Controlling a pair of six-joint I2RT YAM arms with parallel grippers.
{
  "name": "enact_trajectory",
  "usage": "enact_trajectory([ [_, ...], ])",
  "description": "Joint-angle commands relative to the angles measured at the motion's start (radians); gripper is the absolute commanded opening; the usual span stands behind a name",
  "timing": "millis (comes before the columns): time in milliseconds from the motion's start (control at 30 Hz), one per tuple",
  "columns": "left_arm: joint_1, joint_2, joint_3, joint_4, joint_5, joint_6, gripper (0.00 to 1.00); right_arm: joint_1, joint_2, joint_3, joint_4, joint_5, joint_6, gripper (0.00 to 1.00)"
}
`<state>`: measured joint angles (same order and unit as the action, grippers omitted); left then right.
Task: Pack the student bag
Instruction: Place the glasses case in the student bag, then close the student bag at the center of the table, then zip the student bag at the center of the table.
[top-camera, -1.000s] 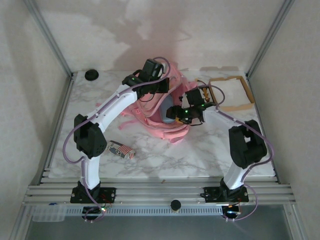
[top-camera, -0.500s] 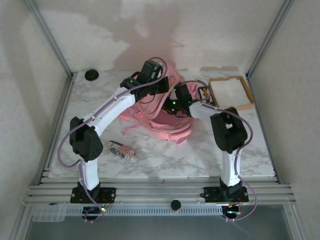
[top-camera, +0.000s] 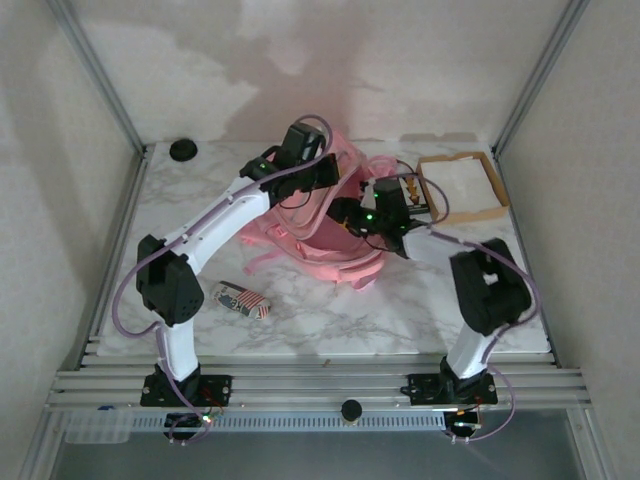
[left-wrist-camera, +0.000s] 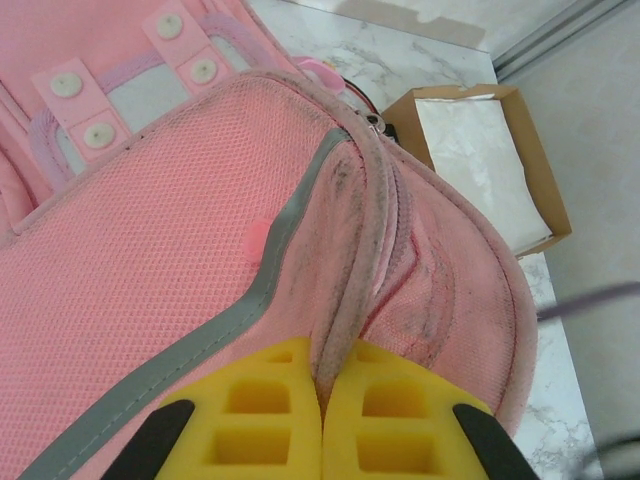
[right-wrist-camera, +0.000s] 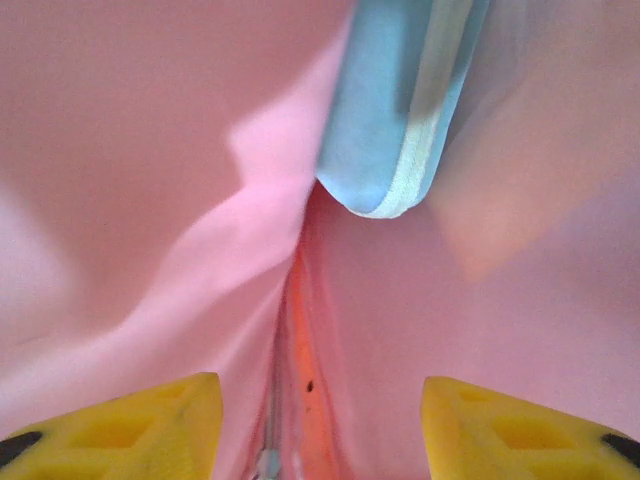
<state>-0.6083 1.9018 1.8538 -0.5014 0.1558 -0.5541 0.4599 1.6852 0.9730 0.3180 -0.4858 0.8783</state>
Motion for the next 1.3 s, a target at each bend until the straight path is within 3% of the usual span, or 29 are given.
enact_trajectory([
  [0,-0.014,0.021,-0.022,0.091,0.02,-0.032,0.0,-0.003,-0.157,-0.079,-0.154,0.144,-0.053,0.56],
  [67,-0.023,0.025,-0.066,0.13,0.039,-0.035,0.02,0.004,-0.245,-0.091,-0.266,0.247,-0.101,0.57],
  [133,-0.031,0.034,-0.091,0.152,0.073,-0.032,0.14,0.021,-0.312,-0.091,-0.363,0.329,-0.144,0.57],
  [233,-0.028,0.046,-0.127,0.172,0.169,-0.035,0.21,0.049,-0.388,-0.079,-0.47,0.379,-0.176,0.57],
  [333,-0.022,-0.007,-0.196,0.19,0.199,-0.014,0.42,0.127,-0.418,-0.007,-0.624,0.498,-0.207,0.57],
  [467,0.06,-0.17,-0.411,0.315,0.242,-0.088,0.58,0.261,-0.397,0.077,-0.762,0.606,-0.185,0.59],
  [533,0.11,-0.268,-0.552,0.408,0.267,-0.133,0.61,0.333,-0.358,0.101,-0.782,0.622,-0.148,0.59],
  [667,0.21,-0.402,-0.744,0.447,0.212,-0.155,0.68,0.471,-0.19,0.191,-0.773,0.65,-0.08,0.59],
  [767,0.267,-0.432,-0.831,0.471,0.221,-0.174,0.69,0.525,-0.061,0.265,-0.768,0.662,-0.056,0.59],
  [1000,0.315,-0.4,-0.936,0.531,0.182,-0.233,0.69,0.524,0.062,0.265,-0.673,0.652,-0.001,0.61],
  [1267,0.337,-0.221,-0.891,0.602,0.266,-0.274,0.55,0.491,0.052,0.214,-0.615,0.655,0.024,0.61],
])
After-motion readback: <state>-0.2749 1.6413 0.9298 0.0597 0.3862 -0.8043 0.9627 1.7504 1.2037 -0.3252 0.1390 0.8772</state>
